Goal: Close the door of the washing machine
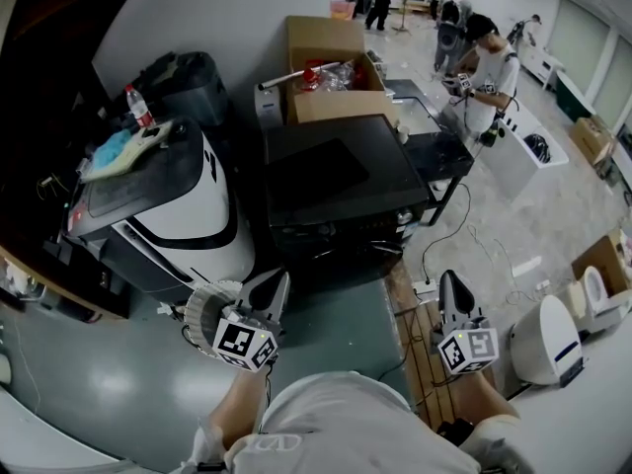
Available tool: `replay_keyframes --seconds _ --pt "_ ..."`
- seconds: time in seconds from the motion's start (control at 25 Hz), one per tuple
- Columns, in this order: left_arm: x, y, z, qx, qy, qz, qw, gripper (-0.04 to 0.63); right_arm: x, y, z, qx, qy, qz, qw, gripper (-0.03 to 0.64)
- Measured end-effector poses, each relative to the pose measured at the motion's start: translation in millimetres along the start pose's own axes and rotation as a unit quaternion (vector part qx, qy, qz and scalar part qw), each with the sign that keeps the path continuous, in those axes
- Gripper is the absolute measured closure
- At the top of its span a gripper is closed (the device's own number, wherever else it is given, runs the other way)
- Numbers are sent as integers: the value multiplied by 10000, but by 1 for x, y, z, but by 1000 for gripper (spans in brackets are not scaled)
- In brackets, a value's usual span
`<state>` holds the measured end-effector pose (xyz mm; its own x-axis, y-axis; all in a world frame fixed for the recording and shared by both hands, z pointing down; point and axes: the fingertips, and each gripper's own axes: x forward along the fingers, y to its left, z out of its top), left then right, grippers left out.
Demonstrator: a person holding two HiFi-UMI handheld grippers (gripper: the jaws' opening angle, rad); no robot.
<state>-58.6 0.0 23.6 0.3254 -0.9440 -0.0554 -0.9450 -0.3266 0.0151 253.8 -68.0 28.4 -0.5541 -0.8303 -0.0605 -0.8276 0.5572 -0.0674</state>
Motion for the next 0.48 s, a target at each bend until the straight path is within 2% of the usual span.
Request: replay_keyframes --seconds 0.48 --pt "13 -4 -12 -58 95 -12 9999 592 11 -16 3 -102 -30 -34 9999 607"
